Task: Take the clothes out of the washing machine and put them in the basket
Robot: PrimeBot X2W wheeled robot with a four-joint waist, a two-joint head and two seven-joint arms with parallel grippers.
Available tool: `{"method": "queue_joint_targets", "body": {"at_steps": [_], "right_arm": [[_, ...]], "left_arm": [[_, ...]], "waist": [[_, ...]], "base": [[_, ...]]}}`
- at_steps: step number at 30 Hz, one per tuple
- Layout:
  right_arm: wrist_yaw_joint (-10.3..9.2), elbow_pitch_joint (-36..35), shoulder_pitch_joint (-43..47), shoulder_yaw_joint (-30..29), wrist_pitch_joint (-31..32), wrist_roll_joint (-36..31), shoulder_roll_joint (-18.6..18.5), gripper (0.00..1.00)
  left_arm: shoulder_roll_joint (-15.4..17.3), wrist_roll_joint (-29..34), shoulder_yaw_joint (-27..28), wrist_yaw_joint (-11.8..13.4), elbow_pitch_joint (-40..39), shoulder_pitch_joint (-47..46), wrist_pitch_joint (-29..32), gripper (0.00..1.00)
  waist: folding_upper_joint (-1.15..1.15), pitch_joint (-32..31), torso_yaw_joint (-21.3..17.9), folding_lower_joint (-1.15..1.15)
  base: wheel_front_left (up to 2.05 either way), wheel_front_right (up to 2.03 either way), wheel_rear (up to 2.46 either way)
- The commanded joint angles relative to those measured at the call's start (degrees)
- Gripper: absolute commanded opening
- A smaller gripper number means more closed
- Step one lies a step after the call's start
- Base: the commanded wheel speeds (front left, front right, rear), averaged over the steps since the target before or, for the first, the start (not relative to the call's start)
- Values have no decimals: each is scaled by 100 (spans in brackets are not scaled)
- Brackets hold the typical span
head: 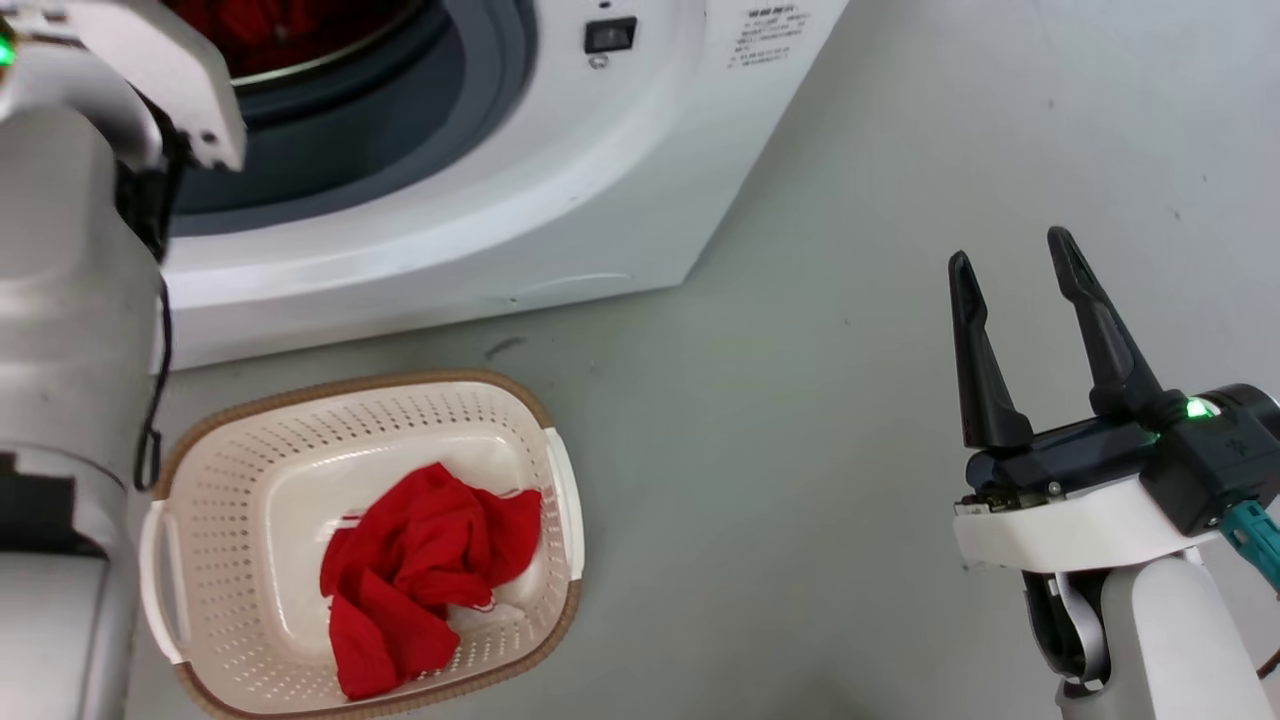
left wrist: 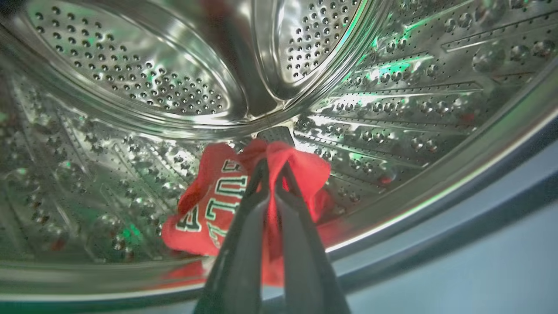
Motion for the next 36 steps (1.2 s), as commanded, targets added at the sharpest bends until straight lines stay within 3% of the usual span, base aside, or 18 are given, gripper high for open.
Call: {"method": "queue_joint_targets", "body": {"at_steps": [1, 10, 16, 26, 36], "right_arm": [[-4, 11, 72, -15, -11, -51, 6, 100], [-4, 103, 353, -89, -11, -228, 6, 100], [-4, 154, 582, -95, -11, -318, 5, 100], [-4, 256, 971, -94, -11, -397, 6, 100], [-4, 297, 1284, -88, -11, -430, 7, 100]], "left_arm": [[-48, -38, -24, 1, -39, 142, -54, 0], [-257, -435, -208, 0, -782, 1229, -317, 0], [-324, -491, -105, 47, -1768, 2033, -334, 0], [-266, -422, 10, 283, -3463, 3297, -336, 0], [-66, -450, 15, 554, -5194, 3972, -62, 0]], "waist": [[0, -182, 124, 0], [0, -766, 419, 0], [0, -1161, 594, 0], [0, -1846, 801, 0], [0, -2295, 955, 0]], "base": [[0, 0, 0], [0, 0, 0], [0, 0, 0], [0, 0, 0], [0, 0, 0]]}}
